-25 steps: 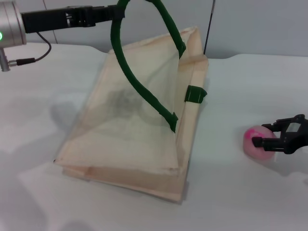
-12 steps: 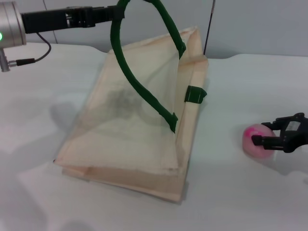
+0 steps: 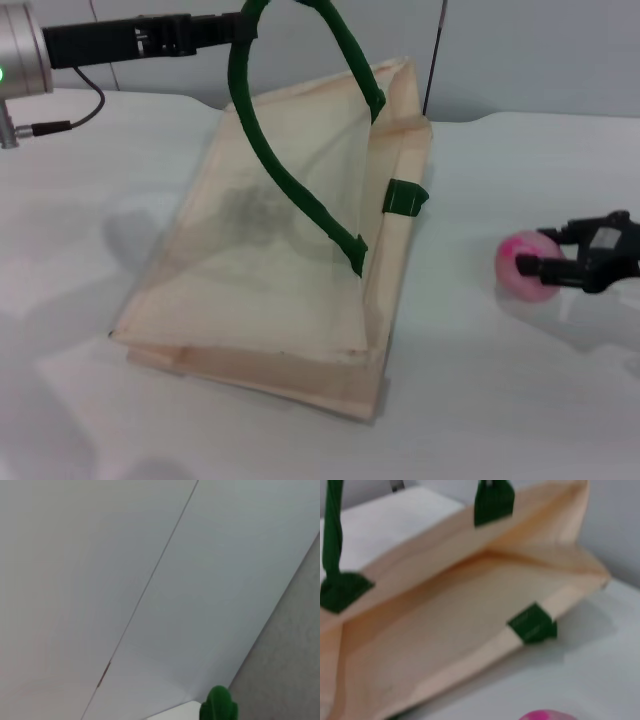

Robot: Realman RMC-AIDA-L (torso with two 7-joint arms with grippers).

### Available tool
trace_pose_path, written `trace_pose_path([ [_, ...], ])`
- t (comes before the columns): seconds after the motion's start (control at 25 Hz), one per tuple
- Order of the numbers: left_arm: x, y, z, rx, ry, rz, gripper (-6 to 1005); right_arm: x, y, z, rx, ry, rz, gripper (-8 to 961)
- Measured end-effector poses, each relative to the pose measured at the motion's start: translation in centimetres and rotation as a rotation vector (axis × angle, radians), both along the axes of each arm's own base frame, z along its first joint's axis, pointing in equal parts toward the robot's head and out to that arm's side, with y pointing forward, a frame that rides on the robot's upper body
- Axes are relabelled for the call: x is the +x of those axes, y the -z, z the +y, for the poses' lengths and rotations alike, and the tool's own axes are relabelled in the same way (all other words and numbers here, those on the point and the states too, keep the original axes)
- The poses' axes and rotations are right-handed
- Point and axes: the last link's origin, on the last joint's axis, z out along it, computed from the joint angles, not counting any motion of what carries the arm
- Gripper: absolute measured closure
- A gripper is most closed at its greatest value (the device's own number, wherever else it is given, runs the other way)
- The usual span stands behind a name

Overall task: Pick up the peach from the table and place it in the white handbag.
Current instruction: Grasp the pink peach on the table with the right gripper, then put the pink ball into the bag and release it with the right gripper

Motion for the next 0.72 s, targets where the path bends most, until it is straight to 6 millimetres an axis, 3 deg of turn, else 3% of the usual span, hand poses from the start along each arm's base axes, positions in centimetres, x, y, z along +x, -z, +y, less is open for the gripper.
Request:
trace_pose_path([
  [0.28, 0.5, 0.0, 0.3, -0.013, 0.009, -0.011, 883, -3.6, 0.5, 1.5, 0.000, -0.119, 0.071, 454],
  [0.72, 2.4, 0.2, 1.0, -0.010, 0.059, -0.049, 884, -9.1, 5.0, 2.8, -0.126, -0.281, 0.092, 457],
])
